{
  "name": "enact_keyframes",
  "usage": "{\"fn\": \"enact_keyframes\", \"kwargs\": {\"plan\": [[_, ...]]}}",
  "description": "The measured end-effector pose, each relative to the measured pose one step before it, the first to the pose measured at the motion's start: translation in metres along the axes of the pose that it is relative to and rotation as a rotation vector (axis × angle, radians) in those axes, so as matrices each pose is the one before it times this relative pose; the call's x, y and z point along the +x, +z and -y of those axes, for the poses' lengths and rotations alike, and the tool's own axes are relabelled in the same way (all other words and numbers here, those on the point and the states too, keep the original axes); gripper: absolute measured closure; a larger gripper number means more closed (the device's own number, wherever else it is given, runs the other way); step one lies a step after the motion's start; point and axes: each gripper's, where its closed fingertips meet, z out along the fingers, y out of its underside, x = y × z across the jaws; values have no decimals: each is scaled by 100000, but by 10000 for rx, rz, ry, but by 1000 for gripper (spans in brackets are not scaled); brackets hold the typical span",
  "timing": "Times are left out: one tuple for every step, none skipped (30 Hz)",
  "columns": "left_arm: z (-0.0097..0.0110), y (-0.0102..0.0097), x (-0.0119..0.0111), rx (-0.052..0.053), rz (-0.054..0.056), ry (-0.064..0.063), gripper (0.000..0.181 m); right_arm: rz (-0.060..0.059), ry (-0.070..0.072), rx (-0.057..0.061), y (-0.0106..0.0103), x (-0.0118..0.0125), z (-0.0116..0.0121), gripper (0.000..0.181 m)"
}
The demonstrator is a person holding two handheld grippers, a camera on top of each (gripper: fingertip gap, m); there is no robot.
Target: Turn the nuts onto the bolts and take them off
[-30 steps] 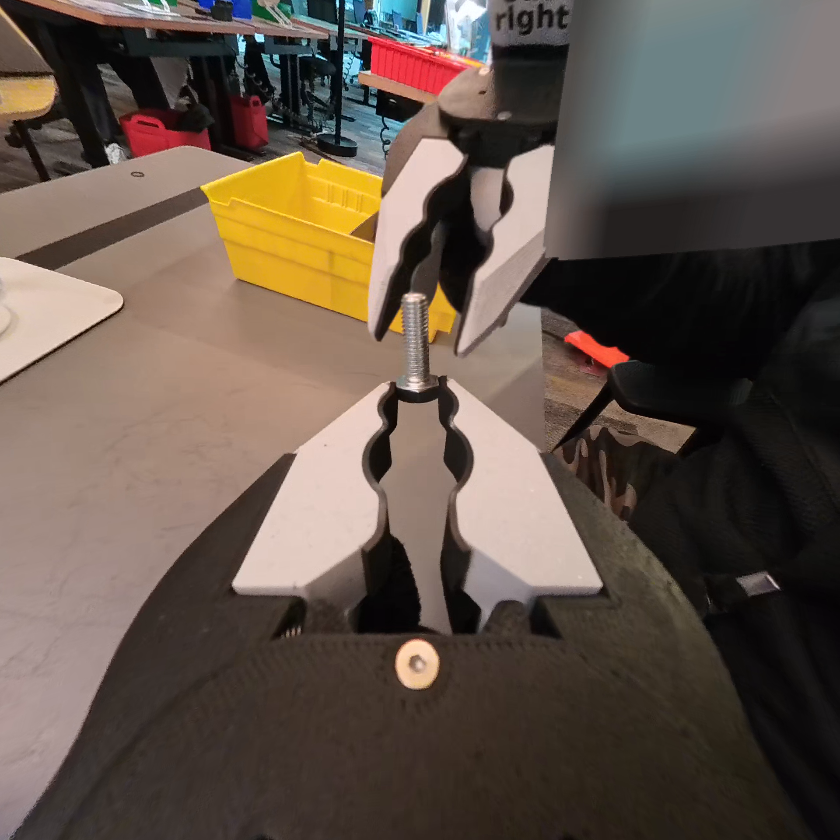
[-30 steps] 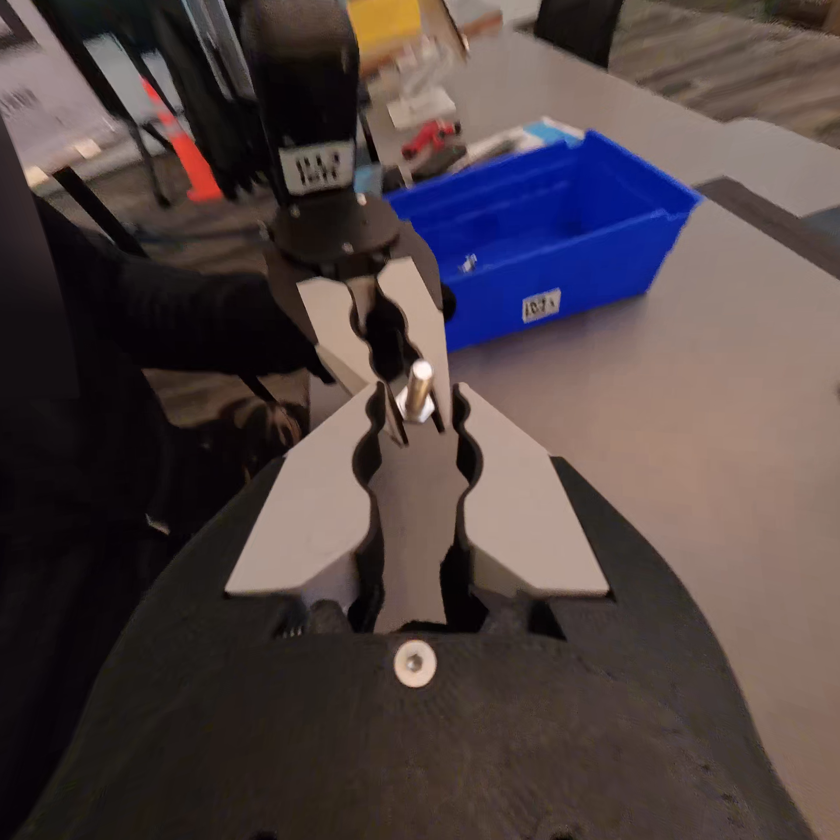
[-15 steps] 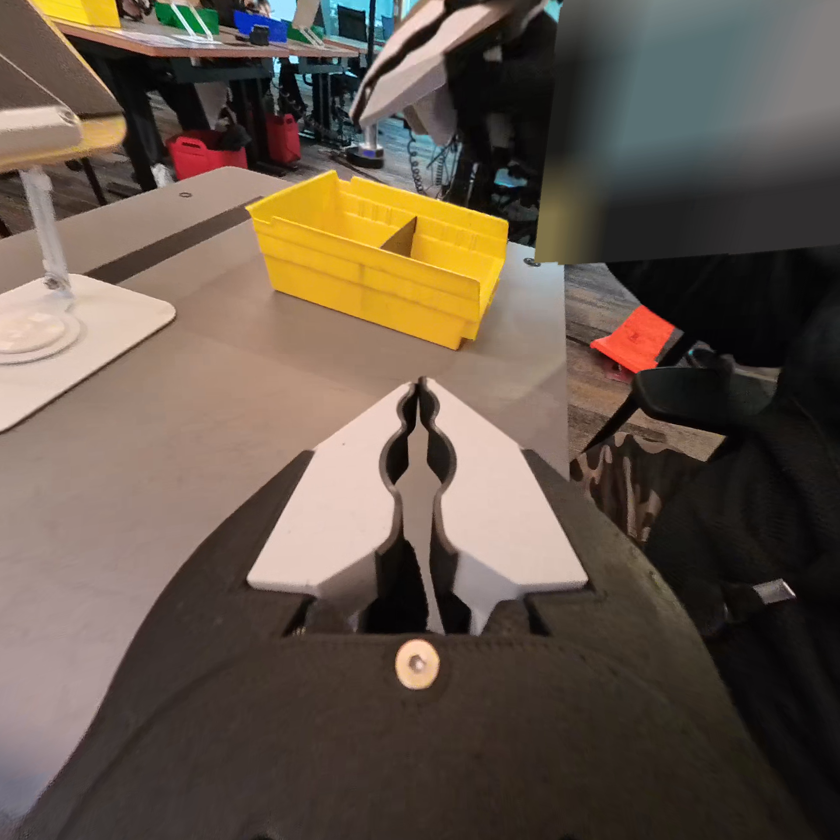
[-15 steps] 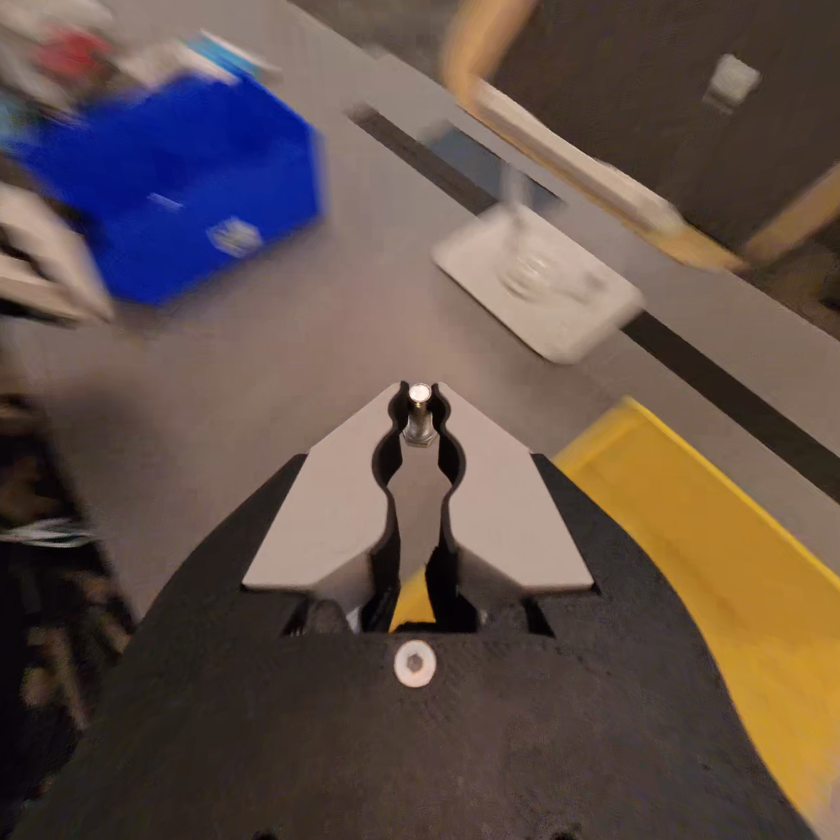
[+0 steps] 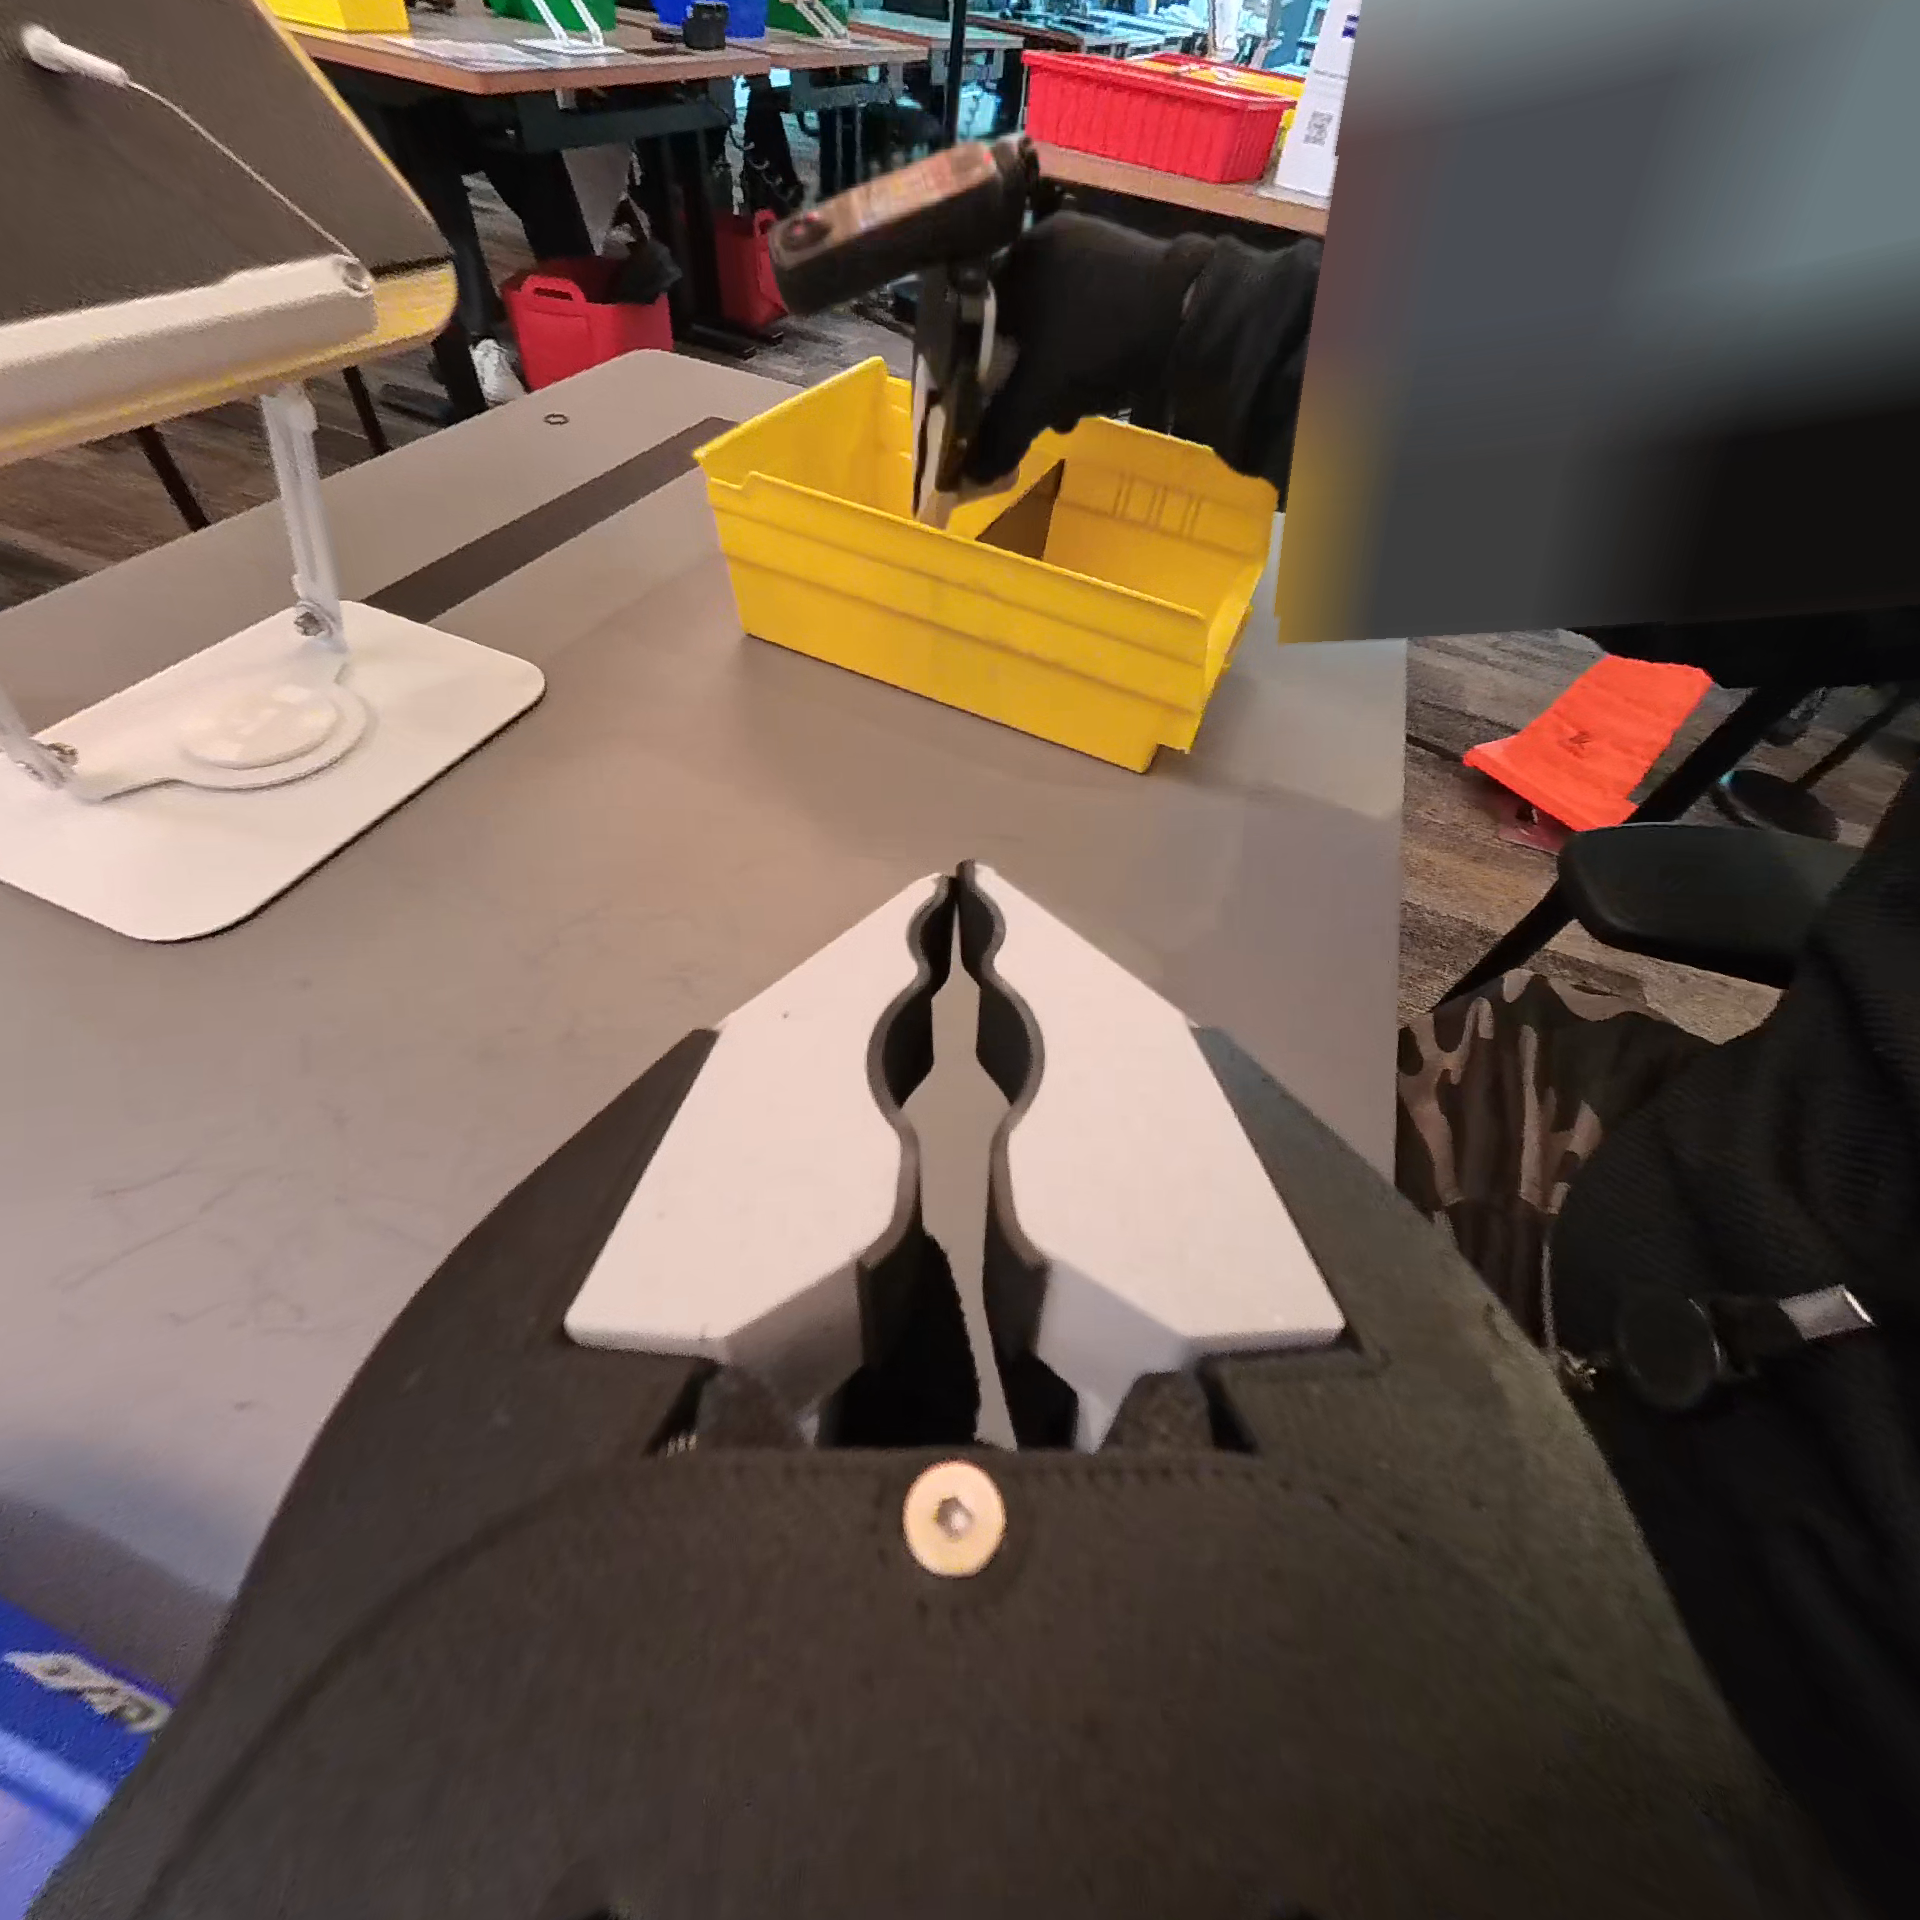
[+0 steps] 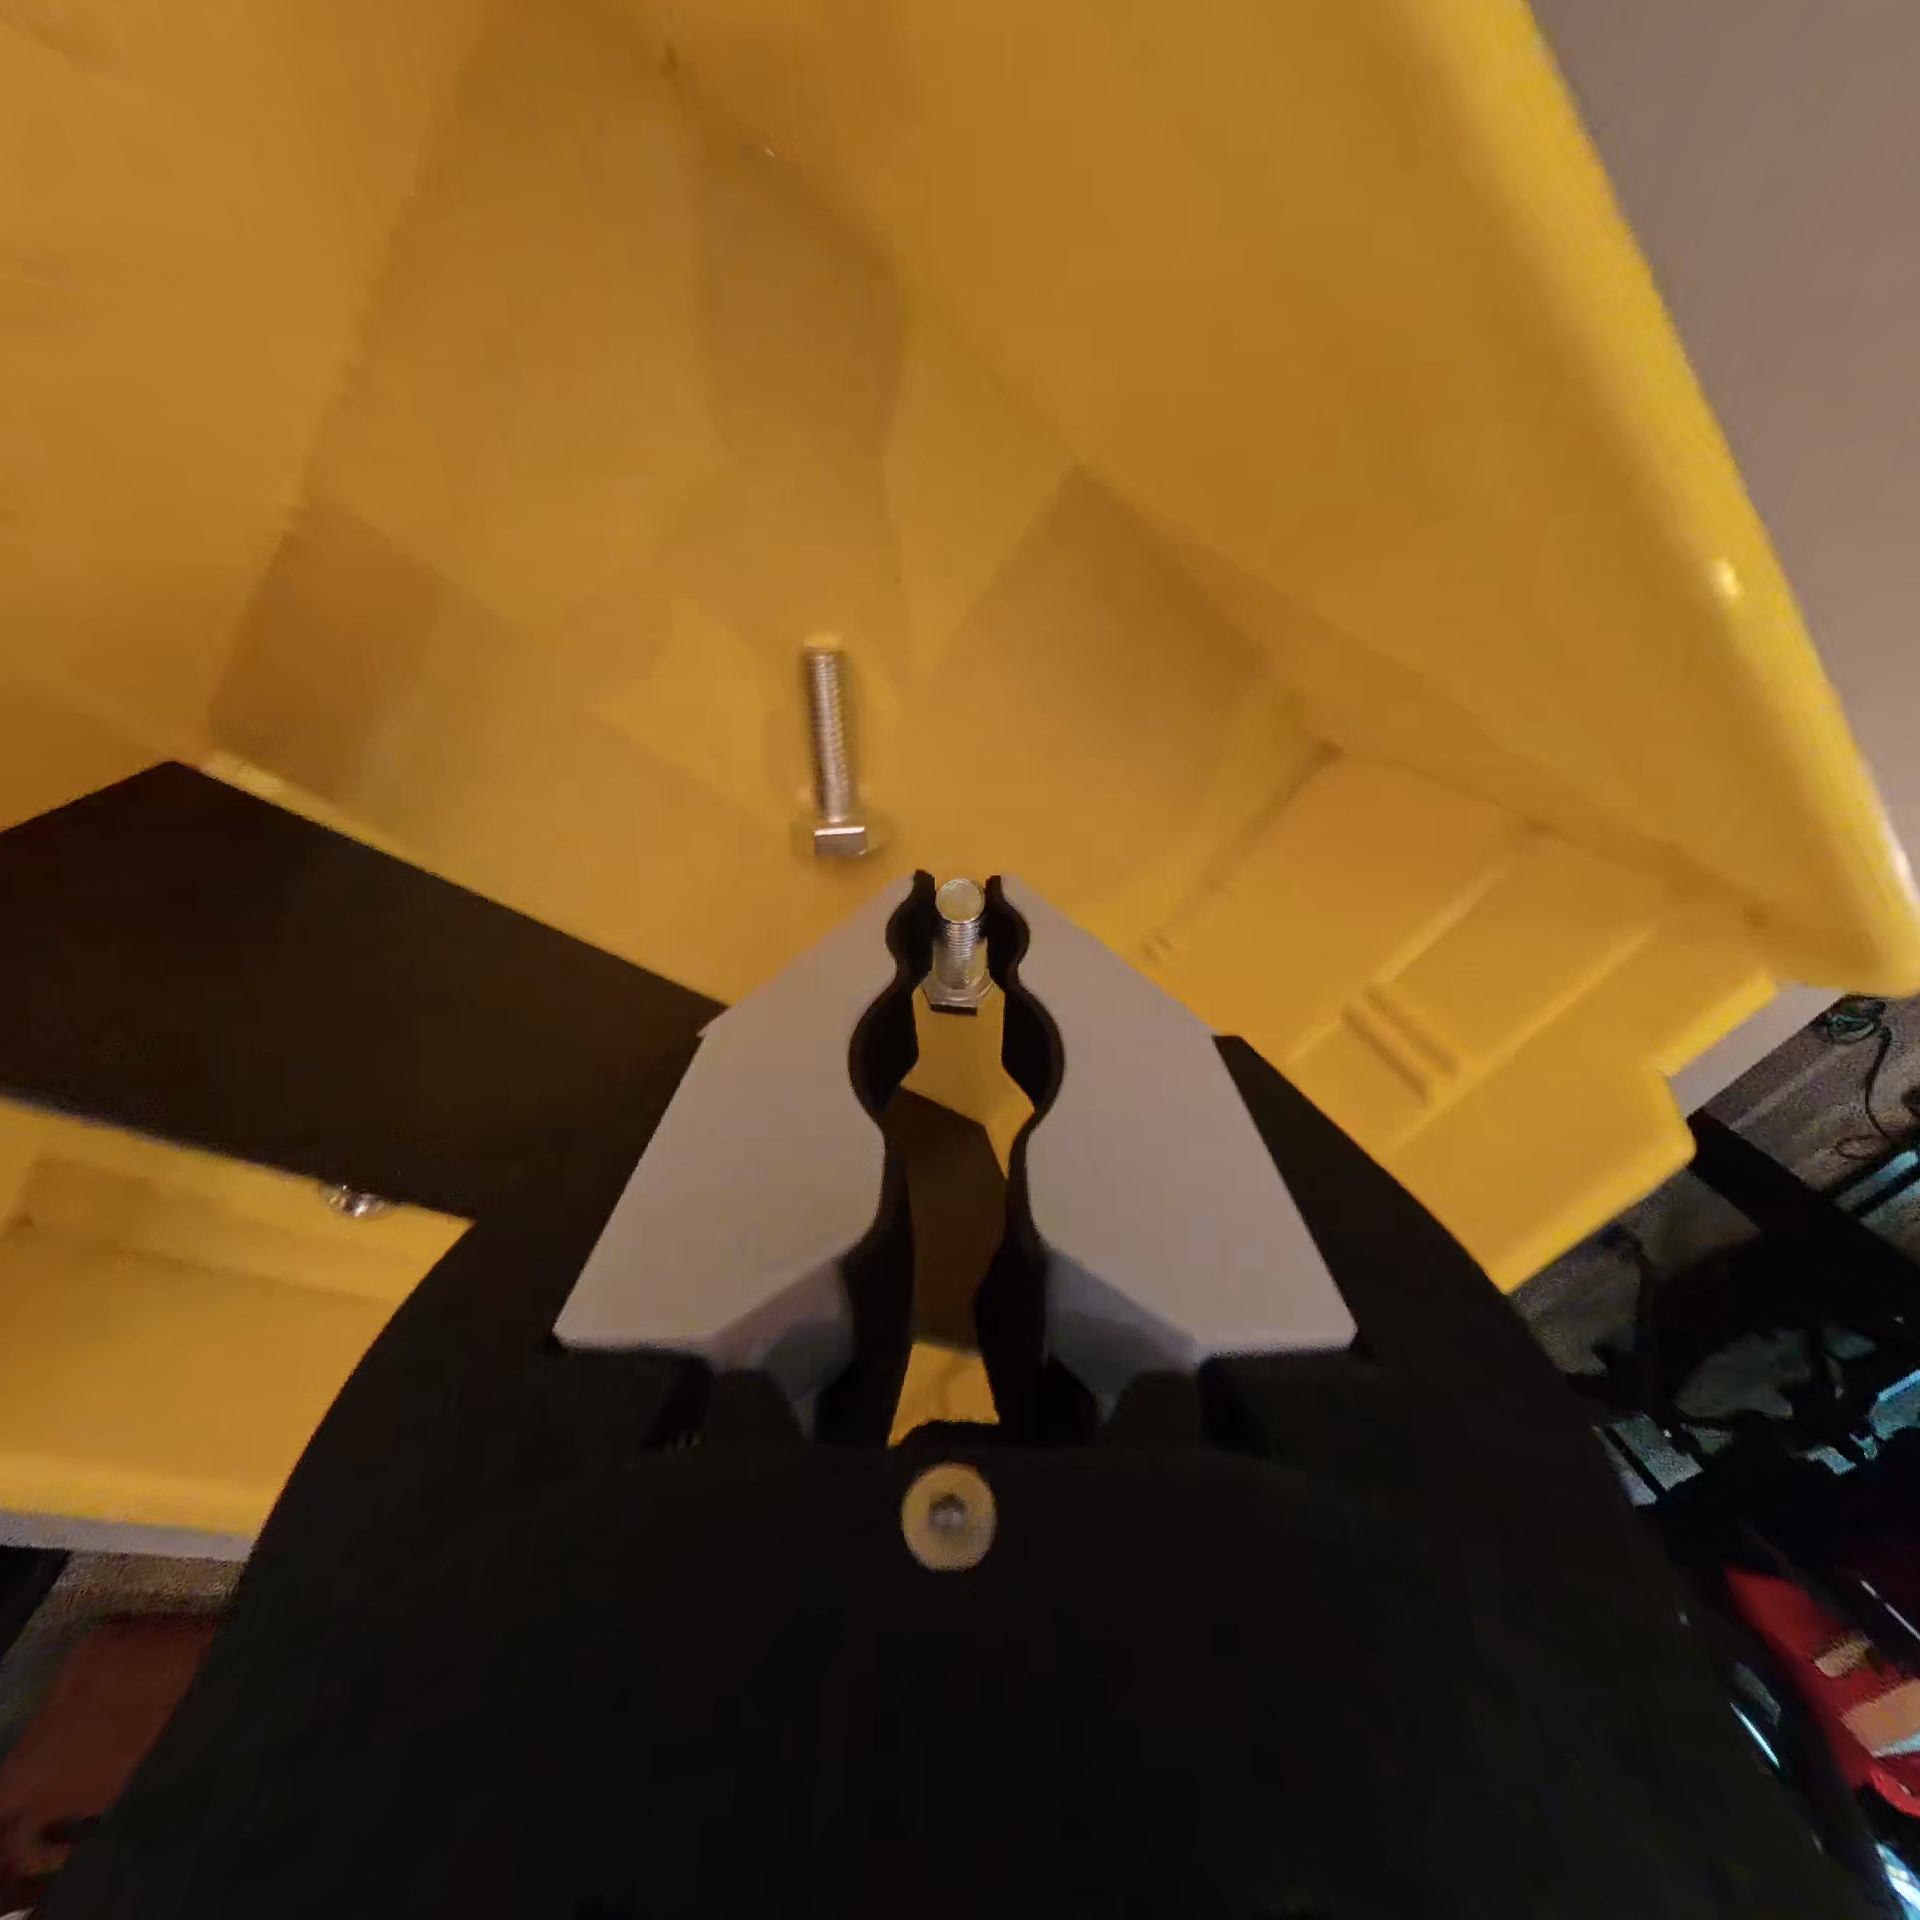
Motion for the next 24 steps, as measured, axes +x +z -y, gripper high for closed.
{"fn": "enact_keyframes", "kwargs": {"plan": [[8,-212,-230,-19,78,11,181,-6,26,-97,511,119,61,173],[-11,-247,-305,-34,128,15,181,56,-18,3,412,-15,195,173],[-21,-287,-352,-51,141,8,181,244,53,25,342,-268,213,168],[-31,-331,-417,-66,172,5,181,128,135,-5,202,-19,137,160],[37,-423,-487,-31,211,33,181,-95,124,69,-41,313,192,152],[50,-539,-472,-46,193,56,181,-115,74,145,-312,262,195,154],[3,-692,-709,-116,299,62,181,-178,44,183,-617,247,141,155],[36,-900,-952,-128,404,71,181,-172,16,299,-900,128,257,155],[22,-1064,-1141,-130,443,68,181,-2,-13,494,-1115,-239,520,155],[-107,-1163,-1456,-192,544,29,181,78,-10,570,-1228,-484,615,157],[-316,-1165,-1754,-279,619,-40,180,-123,-5,434,-1243,-262,421,159],[-545,-1015,-1795,-333,566,-83,177,-241,-57,322,-1200,-119,248,158],[-847,-807,-1768,-445,513,-76,176,-86,-74,345,-1156,-362,276,158],[-1161,-581,-1738,-585,519,-88,176,44,-47,398,-1097,-592,377,159],[-1301,-293,-1571,-649,451,-104,172,-21,-57,371,-1031,-564,347,160],[-1418,-31,-1298,-713,336,-49,170,-108,-92,297,-916,-464,258,161],[-1381,222,-1091,-674,261,-5,169,-13,-107,236,-796,-606,182,160],[-1310,478,-861,-619,186,46,168,136,-132,227,-693,-855,209,160],[-1584,718,-773,-829,195,26,167,52,-158,217,-657,-803,245,161],[-1524,914,-703,-829,253,10,162,-108,-156,231,-639,-575,328,161],[-1249,1038,-87,-659,-61,-71,160,-56,-139,238,-617,-616,393,161],[-1036,1106,261,-550,-268,-229,159,34,-101,205,-570,-668,380,163],[-825,1110,92,-412,-171,-277,159,17,-75,185,-502,-580,394,163],[-696,1030,83,-364,-178,-230,159,-1,-93,186,-450,-492,422,164]]}}
